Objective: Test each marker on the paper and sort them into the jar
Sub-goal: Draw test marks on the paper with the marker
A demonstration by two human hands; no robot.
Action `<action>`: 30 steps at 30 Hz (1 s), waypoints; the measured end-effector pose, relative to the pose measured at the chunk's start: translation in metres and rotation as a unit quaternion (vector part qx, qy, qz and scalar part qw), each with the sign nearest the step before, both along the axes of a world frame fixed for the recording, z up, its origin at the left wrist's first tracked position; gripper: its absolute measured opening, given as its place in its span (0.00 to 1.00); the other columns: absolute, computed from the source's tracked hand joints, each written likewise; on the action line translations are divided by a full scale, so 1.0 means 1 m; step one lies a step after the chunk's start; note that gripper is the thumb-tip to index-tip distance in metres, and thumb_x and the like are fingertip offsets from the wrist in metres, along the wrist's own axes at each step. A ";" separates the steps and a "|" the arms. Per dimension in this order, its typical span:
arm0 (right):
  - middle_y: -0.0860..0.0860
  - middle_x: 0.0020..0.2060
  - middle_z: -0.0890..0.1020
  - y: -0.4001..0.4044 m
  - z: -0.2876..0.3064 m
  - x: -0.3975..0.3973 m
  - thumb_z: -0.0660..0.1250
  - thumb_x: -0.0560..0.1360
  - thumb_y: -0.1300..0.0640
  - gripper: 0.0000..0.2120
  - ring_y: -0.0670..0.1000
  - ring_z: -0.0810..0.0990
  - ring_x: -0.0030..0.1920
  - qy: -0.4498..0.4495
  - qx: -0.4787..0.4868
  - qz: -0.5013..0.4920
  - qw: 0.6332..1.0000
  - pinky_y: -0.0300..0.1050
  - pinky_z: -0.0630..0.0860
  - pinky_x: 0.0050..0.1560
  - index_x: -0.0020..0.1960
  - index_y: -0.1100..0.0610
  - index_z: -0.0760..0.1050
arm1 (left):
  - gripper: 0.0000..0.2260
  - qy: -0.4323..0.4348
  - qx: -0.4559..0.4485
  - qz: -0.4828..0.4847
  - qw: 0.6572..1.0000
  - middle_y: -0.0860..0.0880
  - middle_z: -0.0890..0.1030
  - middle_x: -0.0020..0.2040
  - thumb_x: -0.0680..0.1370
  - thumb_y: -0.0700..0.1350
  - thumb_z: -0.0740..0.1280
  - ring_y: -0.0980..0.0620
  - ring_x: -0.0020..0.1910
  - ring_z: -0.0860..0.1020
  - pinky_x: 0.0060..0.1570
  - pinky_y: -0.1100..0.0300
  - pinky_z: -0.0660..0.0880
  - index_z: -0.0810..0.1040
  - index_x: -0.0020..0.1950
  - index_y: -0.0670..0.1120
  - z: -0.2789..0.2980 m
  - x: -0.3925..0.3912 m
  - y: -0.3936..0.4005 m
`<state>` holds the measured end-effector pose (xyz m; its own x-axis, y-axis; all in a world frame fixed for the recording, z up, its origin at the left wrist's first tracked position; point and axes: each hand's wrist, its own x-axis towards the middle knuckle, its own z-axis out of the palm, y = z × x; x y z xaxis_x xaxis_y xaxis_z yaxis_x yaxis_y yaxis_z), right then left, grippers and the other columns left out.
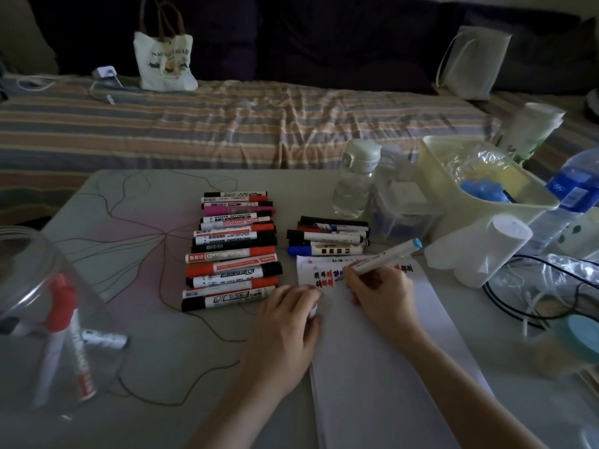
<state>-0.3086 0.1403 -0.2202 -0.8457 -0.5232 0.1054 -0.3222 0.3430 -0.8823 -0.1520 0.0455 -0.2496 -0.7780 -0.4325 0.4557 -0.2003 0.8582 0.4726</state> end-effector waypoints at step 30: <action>0.49 0.33 0.83 0.002 -0.005 -0.002 0.71 0.74 0.52 0.06 0.45 0.82 0.32 0.028 -0.025 0.005 0.999 0.40 0.81 0.34 0.40 0.53 0.80 | 0.16 -0.033 -0.006 0.005 0.999 0.57 0.75 0.60 0.77 0.54 0.62 0.53 0.62 0.70 0.59 0.57 0.71 0.74 0.63 0.51 -0.001 0.000 -0.002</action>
<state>-0.3110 0.1418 -0.2253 -0.8324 -0.5245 0.1788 -0.3751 0.2958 -0.8785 -0.1524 0.0438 -0.2502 -0.8023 -0.4352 0.4086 -0.2396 0.8616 0.4474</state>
